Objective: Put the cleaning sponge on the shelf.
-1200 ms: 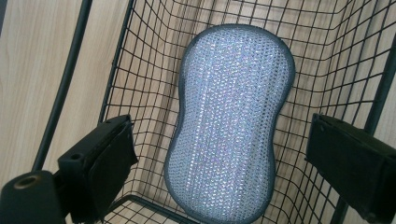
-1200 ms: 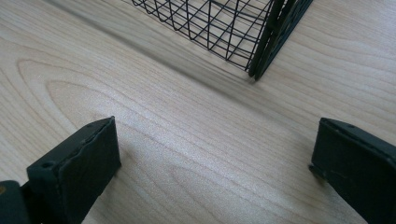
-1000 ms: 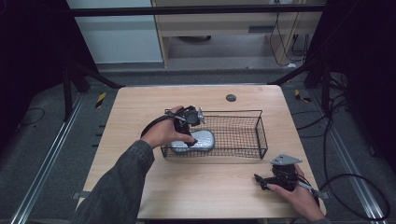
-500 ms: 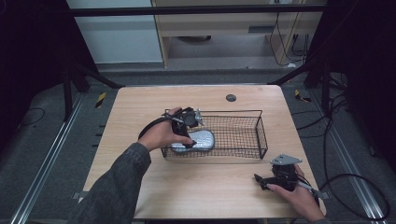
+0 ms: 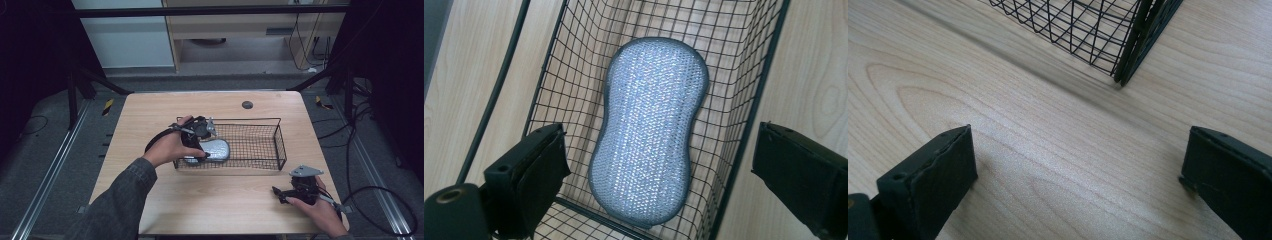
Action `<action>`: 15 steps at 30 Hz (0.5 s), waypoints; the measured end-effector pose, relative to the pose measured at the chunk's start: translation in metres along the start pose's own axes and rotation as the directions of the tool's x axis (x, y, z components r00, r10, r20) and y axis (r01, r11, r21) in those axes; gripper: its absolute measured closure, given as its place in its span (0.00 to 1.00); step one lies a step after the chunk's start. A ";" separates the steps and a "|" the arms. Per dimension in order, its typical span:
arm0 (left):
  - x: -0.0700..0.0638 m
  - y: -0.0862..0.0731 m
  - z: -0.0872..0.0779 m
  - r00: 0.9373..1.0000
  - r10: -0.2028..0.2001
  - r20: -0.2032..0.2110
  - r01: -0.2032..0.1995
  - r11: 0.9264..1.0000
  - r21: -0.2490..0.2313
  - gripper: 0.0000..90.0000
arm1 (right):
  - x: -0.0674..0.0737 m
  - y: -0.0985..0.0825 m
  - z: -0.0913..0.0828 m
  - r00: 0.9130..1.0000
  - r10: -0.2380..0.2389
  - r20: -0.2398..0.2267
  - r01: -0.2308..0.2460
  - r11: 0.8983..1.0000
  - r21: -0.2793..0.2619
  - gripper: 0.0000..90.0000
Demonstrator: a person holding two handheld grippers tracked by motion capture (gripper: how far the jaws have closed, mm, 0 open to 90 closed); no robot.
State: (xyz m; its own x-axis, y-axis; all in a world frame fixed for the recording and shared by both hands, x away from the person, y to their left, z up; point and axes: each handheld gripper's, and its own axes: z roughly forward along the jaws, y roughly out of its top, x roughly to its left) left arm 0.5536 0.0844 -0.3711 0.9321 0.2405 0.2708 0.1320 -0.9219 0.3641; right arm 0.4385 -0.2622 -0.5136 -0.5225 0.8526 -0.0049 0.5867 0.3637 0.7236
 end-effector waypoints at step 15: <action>-0.011 -0.018 -0.017 0.996 -0.085 -0.011 0.084 0.994 -0.063 0.05 | 0.000 0.000 0.000 1.000 -0.007 0.002 0.007 1.000 -0.002 0.01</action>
State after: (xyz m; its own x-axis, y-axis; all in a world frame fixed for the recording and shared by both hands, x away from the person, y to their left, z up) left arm 0.5354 0.1037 -0.3655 0.9138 0.3212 0.2486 0.1884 -0.8775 0.4411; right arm 0.4387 -0.2625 -0.5139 -0.5255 0.8507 -0.0110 0.5816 0.3686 0.7252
